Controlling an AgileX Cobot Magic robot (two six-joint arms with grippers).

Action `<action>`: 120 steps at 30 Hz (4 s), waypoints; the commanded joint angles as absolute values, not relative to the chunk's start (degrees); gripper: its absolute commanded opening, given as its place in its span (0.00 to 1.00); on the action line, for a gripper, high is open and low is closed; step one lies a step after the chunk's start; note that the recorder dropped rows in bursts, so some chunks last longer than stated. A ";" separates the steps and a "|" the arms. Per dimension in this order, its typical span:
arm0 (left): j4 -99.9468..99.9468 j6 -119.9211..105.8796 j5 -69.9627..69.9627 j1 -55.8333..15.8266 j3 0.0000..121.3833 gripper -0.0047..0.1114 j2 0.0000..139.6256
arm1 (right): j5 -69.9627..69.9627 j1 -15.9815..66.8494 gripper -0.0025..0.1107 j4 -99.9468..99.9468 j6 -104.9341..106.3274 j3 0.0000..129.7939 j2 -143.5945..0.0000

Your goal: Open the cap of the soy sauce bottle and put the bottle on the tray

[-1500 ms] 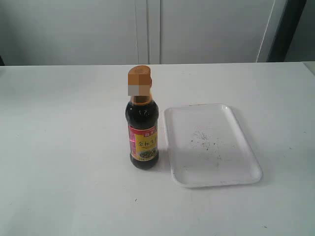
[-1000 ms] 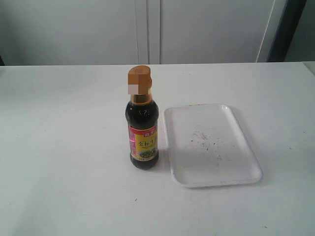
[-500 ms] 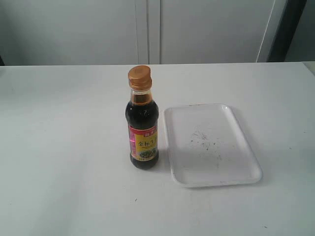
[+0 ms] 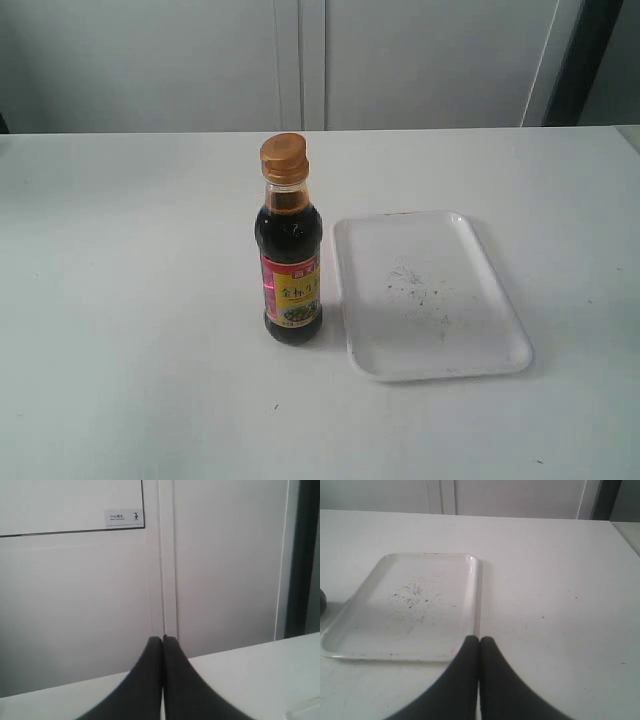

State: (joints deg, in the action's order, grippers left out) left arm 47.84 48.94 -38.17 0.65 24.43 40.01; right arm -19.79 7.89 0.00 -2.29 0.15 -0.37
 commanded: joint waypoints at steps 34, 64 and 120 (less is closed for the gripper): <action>60.91 54.20 -62.79 -19.16 45.55 0.57 75.68 | -19.60 7.61 0.02 0.00 -2.36 0.00 0.00; 57.81 47.66 -67.90 -25.40 48.03 0.95 91.21 | -19.60 7.61 0.02 0.00 -3.31 0.00 0.00; 57.75 31.17 -69.96 -25.30 44.36 0.04 105.74 | -19.60 7.61 0.02 0.00 -3.31 0.00 0.00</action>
